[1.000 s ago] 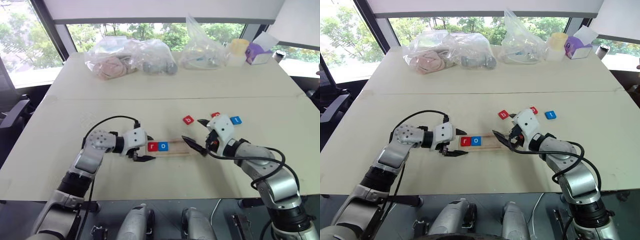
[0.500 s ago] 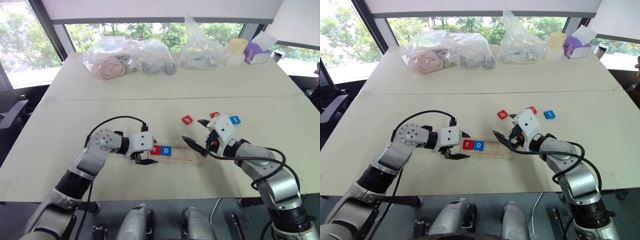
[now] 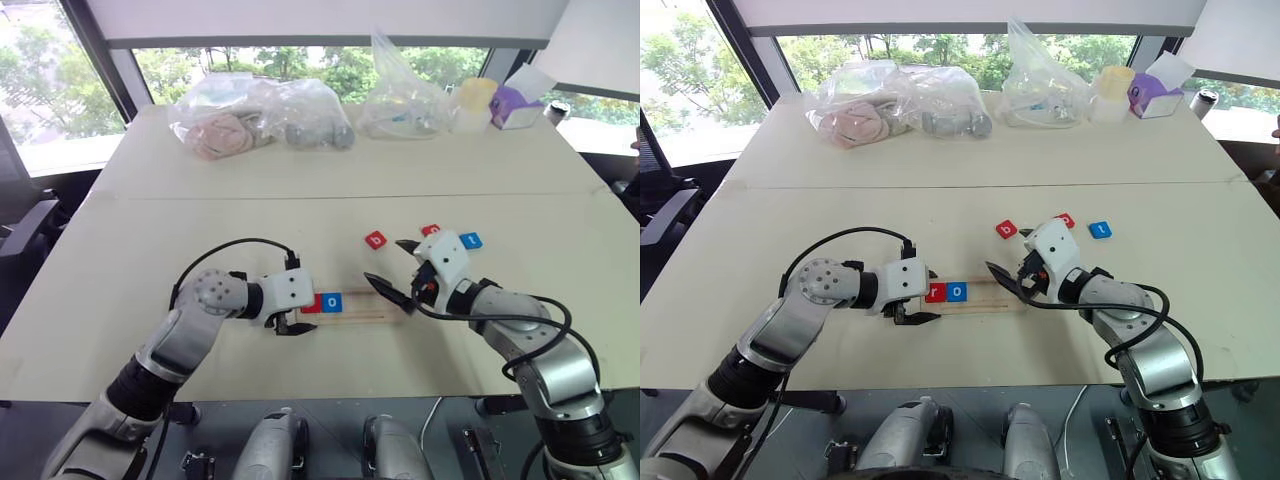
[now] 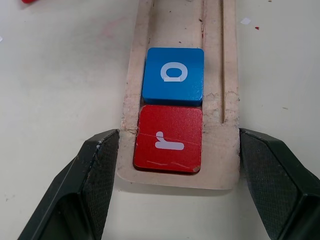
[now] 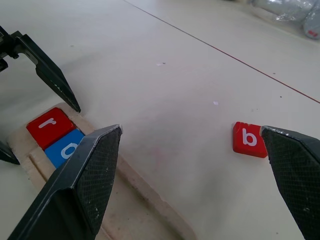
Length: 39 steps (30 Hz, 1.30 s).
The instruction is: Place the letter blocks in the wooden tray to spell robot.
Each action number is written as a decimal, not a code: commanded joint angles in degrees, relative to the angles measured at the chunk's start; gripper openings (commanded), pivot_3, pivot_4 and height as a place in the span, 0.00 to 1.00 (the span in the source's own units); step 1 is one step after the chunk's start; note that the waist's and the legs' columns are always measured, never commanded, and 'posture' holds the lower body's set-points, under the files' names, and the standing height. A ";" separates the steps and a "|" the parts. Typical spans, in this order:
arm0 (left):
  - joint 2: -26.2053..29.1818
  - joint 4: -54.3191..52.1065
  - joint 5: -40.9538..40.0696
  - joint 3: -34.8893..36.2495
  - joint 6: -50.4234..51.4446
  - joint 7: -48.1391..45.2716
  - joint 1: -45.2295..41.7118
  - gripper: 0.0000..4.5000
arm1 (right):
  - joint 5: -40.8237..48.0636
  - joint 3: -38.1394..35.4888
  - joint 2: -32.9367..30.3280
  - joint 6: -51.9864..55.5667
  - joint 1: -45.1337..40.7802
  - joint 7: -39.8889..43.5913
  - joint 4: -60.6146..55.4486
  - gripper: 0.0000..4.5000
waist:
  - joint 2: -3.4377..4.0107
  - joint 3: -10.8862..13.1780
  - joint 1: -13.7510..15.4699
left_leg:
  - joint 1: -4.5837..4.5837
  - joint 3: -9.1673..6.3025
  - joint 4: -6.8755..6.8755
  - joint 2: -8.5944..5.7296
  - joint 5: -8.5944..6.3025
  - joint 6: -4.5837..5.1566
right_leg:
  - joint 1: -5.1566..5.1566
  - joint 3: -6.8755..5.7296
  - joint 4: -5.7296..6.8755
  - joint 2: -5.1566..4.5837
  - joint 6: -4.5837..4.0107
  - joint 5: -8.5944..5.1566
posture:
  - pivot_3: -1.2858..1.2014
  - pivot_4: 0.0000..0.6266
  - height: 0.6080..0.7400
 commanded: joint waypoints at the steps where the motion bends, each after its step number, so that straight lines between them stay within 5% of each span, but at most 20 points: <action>1: 0.30 2.86 -0.04 -4.43 1.45 -0.59 1.88 0.70 | 0.22 -0.02 -0.04 -0.26 -1.35 0.44 -1.66 1.00 | 0.00 0.00 0.00 | 0.00 0.00 0.01 0.00 0.00 0.00 | 0.00 0.00 0.00 0.00 0.00 0.00 | 0.52 0.24 0.89; 13: 1.02 5.72 -2.36 -5.06 0.56 -2.07 0.98 0.70 | -0.36 0.77 0.20 -0.71 -1.50 0.36 -1.54 1.00 | 0.00 0.00 -0.07 | 0.00 -0.01 0.00 0.00 0.00 0.00 | 0.00 -0.02 0.01 0.00 0.00 0.00 | 0.52 0.24 0.89; 16: 0.75 5.65 -2.91 -4.75 1.22 -1.63 1.31 0.99 | -0.40 0.83 0.27 -0.76 -1.31 0.27 -1.71 1.00 | -0.01 -0.01 -0.06 | 0.01 0.00 0.00 0.00 0.00 0.00 | 0.01 -0.02 0.02 0.00 0.00 0.00 | 0.52 0.24 0.89; 39: 0.82 -2.14 -12.18 2.88 9.82 3.33 0.37 0.99 | -0.31 0.24 -0.51 -0.73 -2.12 1.48 -0.65 1.00 | -0.12 0.06 -0.14 | 0.00 -0.02 0.03 -0.01 0.01 0.00 | 0.00 -0.05 0.06 0.01 0.03 -0.01 | 0.52 0.24 0.89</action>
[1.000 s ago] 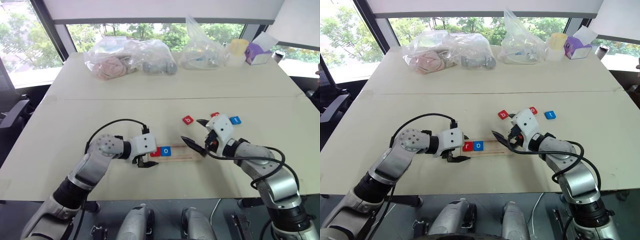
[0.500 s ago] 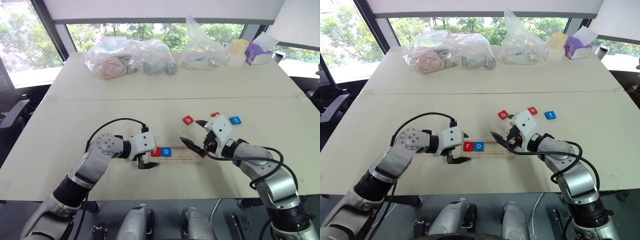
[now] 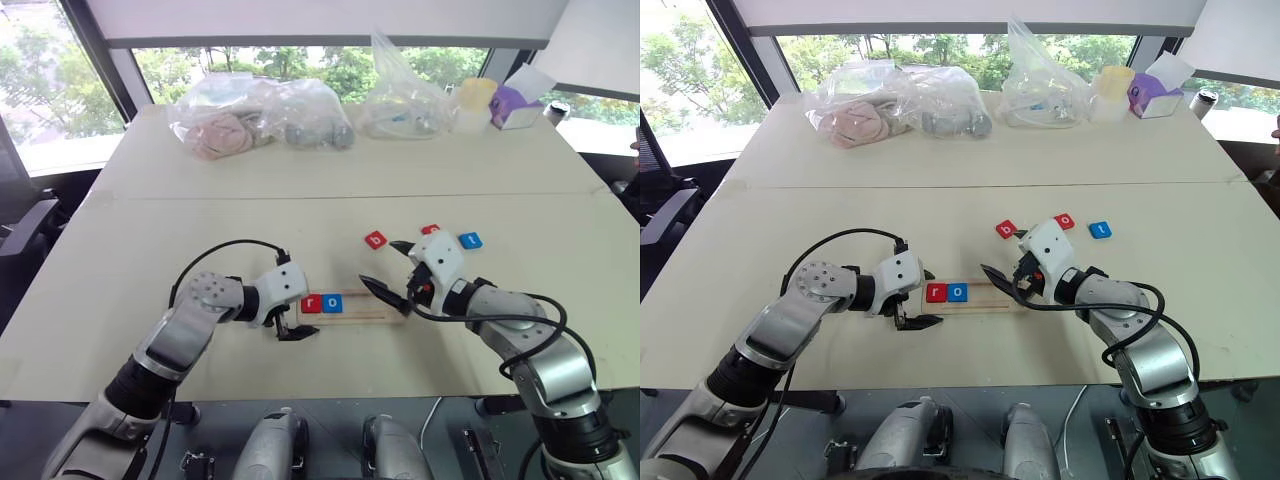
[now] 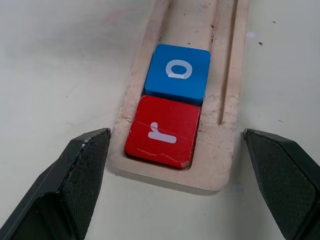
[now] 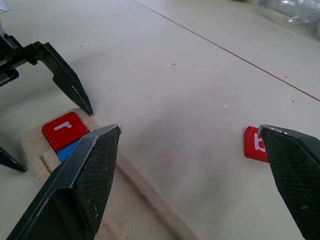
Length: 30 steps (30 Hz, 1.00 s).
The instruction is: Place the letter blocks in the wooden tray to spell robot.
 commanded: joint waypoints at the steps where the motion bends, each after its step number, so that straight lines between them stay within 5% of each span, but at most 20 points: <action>1: 0.92 -3.48 -2.72 1.31 2.94 -0.02 0.20 0.99 | -0.10 -0.98 -0.59 -0.68 -1.47 0.37 -0.83 1.00 | -0.08 0.06 -0.07 | -0.01 0.00 0.00 0.00 0.00 0.00 | -0.03 0.00 0.02 0.01 0.00 0.00 | 0.52 0.24 0.89; 15: 1.72 -6.53 -10.29 5.67 6.48 2.87 -3.78 0.99 | 0.09 -1.11 -1.36 -0.93 -3.62 2.07 1.51 1.00 | -0.32 0.24 -0.09 | -0.07 0.00 0.00 0.01 0.07 -0.10 | 0.01 -0.04 0.17 0.07 0.08 -0.03 | 0.52 0.24 0.89; 30: 9.49 -17.57 -37.29 40.14 15.75 4.14 3.05 0.99 | -6.27 2.58 7.65 5.91 -20.62 -7.05 22.74 1.00 | -0.68 0.61 -2.04 | -0.07 -0.03 -0.02 0.06 0.49 -0.83 | -0.14 -0.05 0.70 0.21 0.27 -0.03 | 0.52 0.24 0.89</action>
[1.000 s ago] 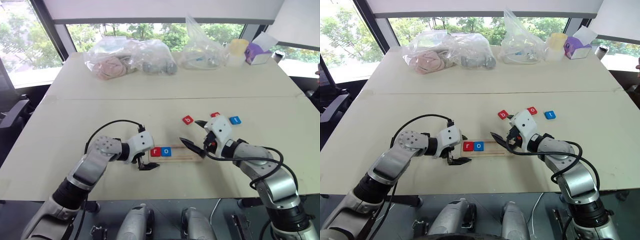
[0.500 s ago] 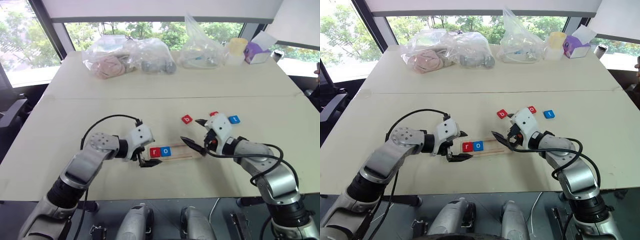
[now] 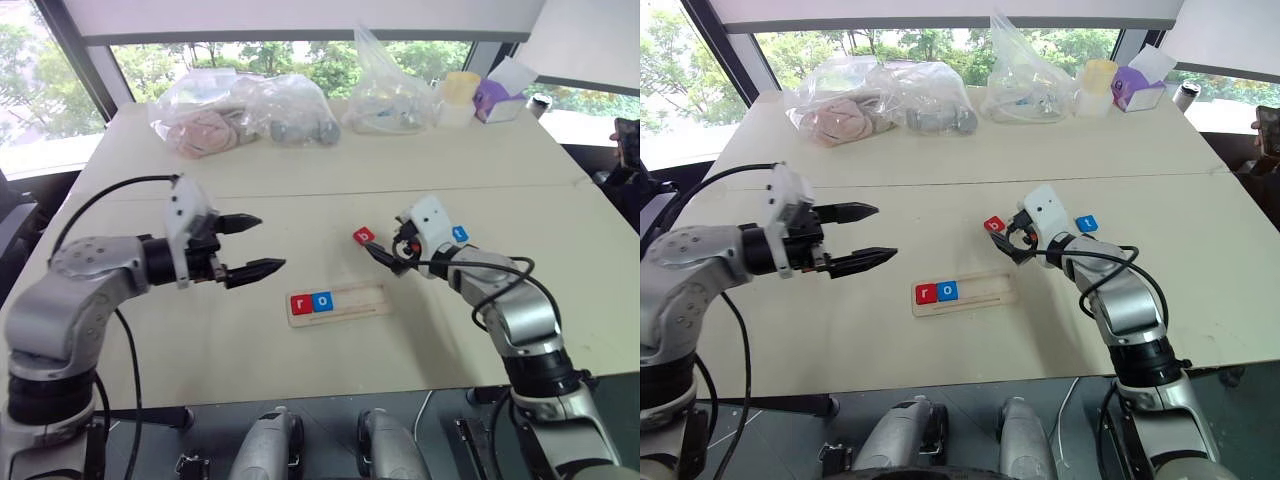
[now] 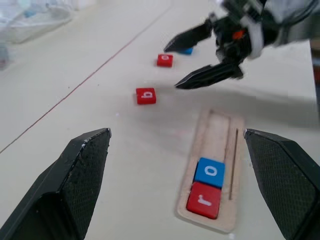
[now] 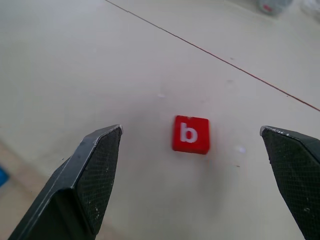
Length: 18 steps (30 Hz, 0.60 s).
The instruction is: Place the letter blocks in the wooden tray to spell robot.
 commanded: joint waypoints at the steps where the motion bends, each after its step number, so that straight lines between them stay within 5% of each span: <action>1: 1.46 -4.11 -5.57 5.85 1.15 1.61 2.41 0.99 | -0.98 0.30 3.46 1.52 -4.41 -2.29 4.40 1.00 | -0.03 0.05 -0.20 | 0.01 0.01 0.00 0.00 0.03 -0.05 | -0.04 0.00 0.09 -0.02 0.01 -0.01 | 0.52 0.24 0.89; 18: 2.62 -9.30 -13.46 7.39 -0.04 12.86 9.32 0.99 | -5.36 1.17 11.29 -0.23 -12.46 -5.63 23.84 1.00 | -0.04 0.08 -1.34 | 0.08 -0.10 -0.04 0.02 0.23 -0.29 | -0.11 -0.01 0.41 0.09 -0.10 -0.07 | 0.52 0.24 0.89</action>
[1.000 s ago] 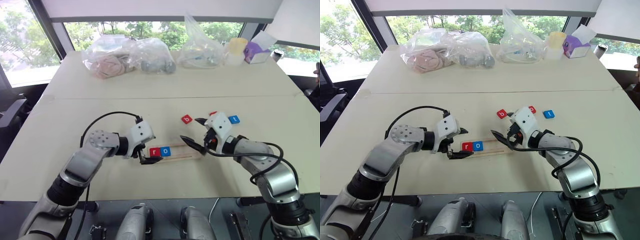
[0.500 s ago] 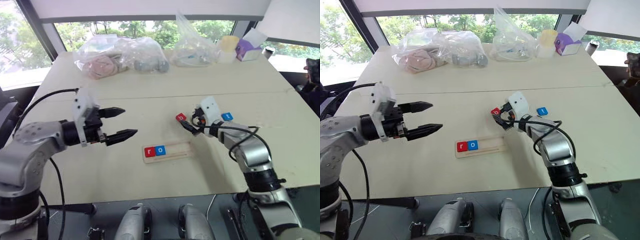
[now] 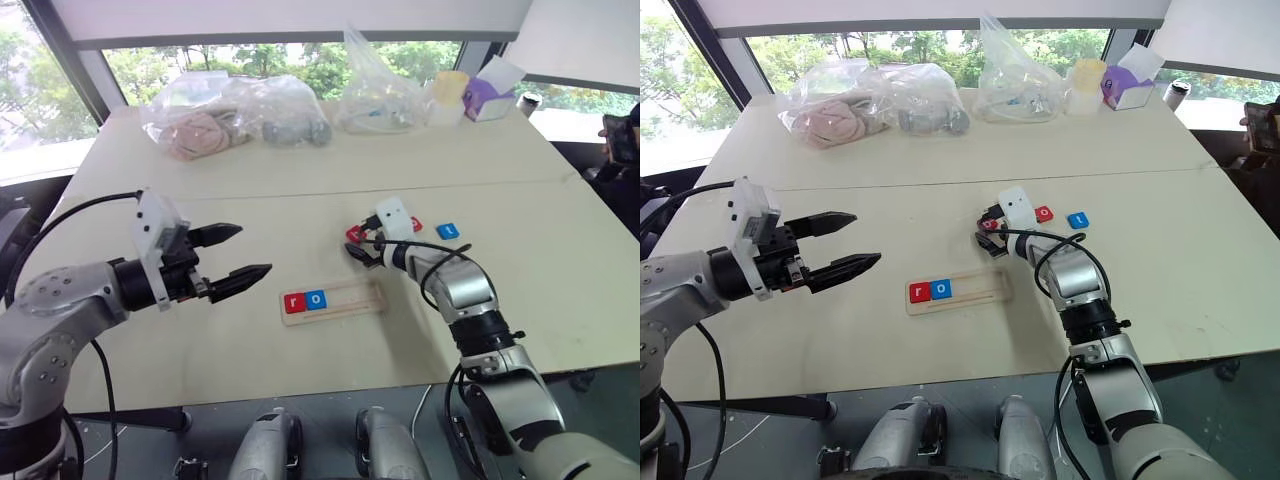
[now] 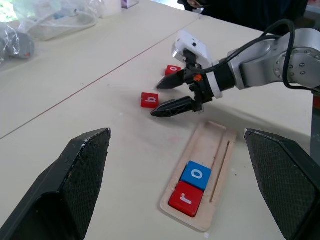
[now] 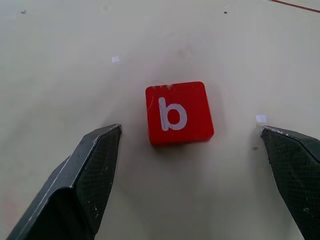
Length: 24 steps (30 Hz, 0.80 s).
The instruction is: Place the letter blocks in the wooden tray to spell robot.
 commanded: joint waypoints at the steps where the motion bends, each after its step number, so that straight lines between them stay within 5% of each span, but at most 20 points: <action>1: 0.77 -1.78 -0.89 0.73 -2.19 1.04 0.80 0.99 | -0.73 -0.28 0.86 -1.85 -2.05 0.17 2.44 1.00 | 0.00 0.00 -0.14 | 0.00 0.00 0.00 0.01 0.00 0.00 | 0.00 0.00 0.01 0.01 0.00 0.00 | 0.52 0.24 0.89; 8: 1.39 0.23 1.04 -0.45 -6.05 0.89 4.69 0.99 | -1.97 1.35 2.85 -2.96 -3.29 0.96 5.02 1.00 | 0.00 0.00 -0.23 | 0.06 -0.01 -0.04 0.11 -0.04 0.04 | -0.02 0.00 0.08 0.01 -0.01 0.00 | 0.52 0.24 0.89; 11: 2.23 1.36 3.73 -1.88 -8.84 0.04 6.64 1.00 | -2.43 1.63 3.18 -2.48 -2.80 1.09 4.79 0.79 | 0.01 -0.01 -0.26 | 0.12 0.00 -0.11 0.18 -0.04 0.00 | -0.02 0.00 0.09 0.03 -0.02 0.00 | 0.52 0.24 0.89; 16: 1.83 3.08 4.74 -3.67 -11.23 -0.04 7.13 1.00 | -3.01 1.39 3.12 -2.03 -2.30 0.81 3.59 0.25 | 0.02 0.00 -0.08 | 0.13 -0.01 -0.14 0.38 -0.06 -0.18 | -0.05 0.00 0.09 0.17 -0.04 0.00 | 0.52 0.24 0.89; 24: 0.80 4.77 5.62 -7.31 -13.55 0.15 6.55 1.00 | -2.31 -3.20 -1.39 7.43 1.69 -2.29 -13.82 0.26 | 0.06 0.02 0.33 | -0.12 -0.02 -0.23 0.39 -0.10 -0.27 | -0.42 0.04 0.07 0.09 -0.05 0.00 | 0.52 0.24 0.89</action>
